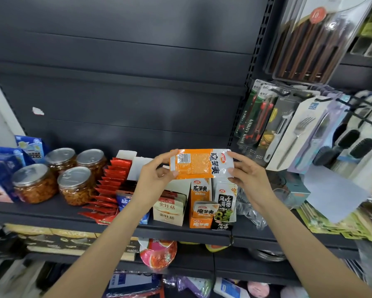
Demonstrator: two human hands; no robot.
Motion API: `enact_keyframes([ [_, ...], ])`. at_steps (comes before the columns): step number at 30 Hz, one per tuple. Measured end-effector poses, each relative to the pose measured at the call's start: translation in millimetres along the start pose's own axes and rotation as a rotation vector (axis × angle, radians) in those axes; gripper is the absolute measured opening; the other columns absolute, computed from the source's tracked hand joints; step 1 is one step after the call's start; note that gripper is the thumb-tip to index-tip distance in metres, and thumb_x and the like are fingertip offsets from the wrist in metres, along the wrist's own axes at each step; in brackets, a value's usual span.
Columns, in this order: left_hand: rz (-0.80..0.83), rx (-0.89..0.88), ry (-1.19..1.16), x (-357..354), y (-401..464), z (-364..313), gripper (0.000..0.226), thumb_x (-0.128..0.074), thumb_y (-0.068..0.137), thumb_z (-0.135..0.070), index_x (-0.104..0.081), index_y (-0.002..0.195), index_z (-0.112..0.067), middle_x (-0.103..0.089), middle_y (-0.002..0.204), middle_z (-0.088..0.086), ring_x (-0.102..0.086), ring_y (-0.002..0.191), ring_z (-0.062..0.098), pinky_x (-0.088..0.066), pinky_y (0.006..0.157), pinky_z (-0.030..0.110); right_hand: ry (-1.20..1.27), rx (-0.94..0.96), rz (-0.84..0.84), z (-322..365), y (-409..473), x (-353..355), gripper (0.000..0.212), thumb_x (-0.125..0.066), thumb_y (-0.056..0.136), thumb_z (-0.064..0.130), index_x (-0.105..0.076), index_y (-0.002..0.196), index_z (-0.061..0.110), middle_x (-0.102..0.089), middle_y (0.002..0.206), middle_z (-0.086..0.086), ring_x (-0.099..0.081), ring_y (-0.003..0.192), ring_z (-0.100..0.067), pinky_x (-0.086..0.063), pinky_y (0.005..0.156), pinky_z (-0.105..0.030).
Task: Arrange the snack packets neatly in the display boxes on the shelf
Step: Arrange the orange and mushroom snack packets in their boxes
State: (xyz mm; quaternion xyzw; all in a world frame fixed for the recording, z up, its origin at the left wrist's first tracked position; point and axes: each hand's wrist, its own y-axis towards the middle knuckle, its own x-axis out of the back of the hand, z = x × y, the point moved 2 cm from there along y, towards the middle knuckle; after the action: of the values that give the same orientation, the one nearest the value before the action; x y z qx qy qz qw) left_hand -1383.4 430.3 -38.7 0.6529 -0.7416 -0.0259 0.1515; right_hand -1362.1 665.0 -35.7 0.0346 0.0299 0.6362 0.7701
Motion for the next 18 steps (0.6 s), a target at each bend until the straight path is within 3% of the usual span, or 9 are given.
enact_keyframes([
  [3,0.023,0.152,-0.18,0,3,11,0.04,-0.054,0.092,0.0,-0.061,0.12,-0.029,-0.064,0.113,-0.007,-0.061,0.107,0.012,-0.052,0.086,0.022,0.011,-0.029,0.001,2,2,-2,0.038,-0.04,0.093,-0.003,-0.069,0.107,0.017,-0.07,0.104,-0.007,-0.063,0.092,-0.019,-0.051,0.079,-0.03],
  [5,0.027,0.283,-0.317,-2,4,17,0.033,-0.051,0.093,0.0,-0.064,0.116,-0.019,-0.065,0.11,0.0,-0.06,0.106,0.016,-0.052,0.085,0.026,-0.022,-0.021,-0.011,3,3,-3,0.038,-0.038,0.092,-0.005,-0.07,0.102,0.013,-0.071,0.103,-0.009,-0.063,0.091,-0.018,-0.052,0.079,-0.027],
  [10,-0.019,0.493,-0.515,-7,13,28,0.023,-0.051,0.093,0.001,-0.065,0.112,0.001,-0.064,0.101,0.013,-0.06,0.085,0.016,-0.05,0.07,0.026,-0.41,0.212,-0.056,1,9,-2,0.016,-0.065,0.086,0.011,-0.073,0.088,0.024,-0.064,0.105,0.001,-0.056,0.094,0.001,-0.044,0.081,-0.013],
  [12,-0.021,0.55,-0.51,-9,16,32,0.022,-0.051,0.093,0.0,-0.065,0.11,0.003,-0.065,0.1,0.016,-0.06,0.084,0.017,-0.05,0.069,0.025,-0.476,0.267,-0.097,-1,11,-1,0.015,-0.068,0.083,0.013,-0.071,0.083,0.027,-0.061,0.105,0.005,-0.054,0.097,0.003,-0.044,0.085,-0.013],
  [14,-0.021,0.577,-0.459,-13,19,36,0.021,-0.052,0.094,-0.007,-0.065,0.109,0.001,-0.068,0.101,0.016,-0.063,0.086,0.018,-0.05,0.07,0.025,-0.467,0.292,-0.094,-5,15,0,0.016,-0.067,0.084,0.01,-0.072,0.082,0.026,-0.067,0.098,0.005,-0.061,0.091,-0.004,-0.051,0.085,-0.025],
  [18,0.034,0.469,-0.033,-21,30,45,0.028,-0.041,0.1,-0.034,-0.058,0.111,-0.015,-0.068,0.106,0.005,-0.064,0.096,0.017,-0.048,0.085,0.029,-0.49,0.23,-0.088,-11,25,6,0.009,-0.064,0.086,0.013,-0.073,0.088,0.012,-0.072,0.087,0.001,-0.066,0.084,-0.016,-0.053,0.081,-0.035],
])
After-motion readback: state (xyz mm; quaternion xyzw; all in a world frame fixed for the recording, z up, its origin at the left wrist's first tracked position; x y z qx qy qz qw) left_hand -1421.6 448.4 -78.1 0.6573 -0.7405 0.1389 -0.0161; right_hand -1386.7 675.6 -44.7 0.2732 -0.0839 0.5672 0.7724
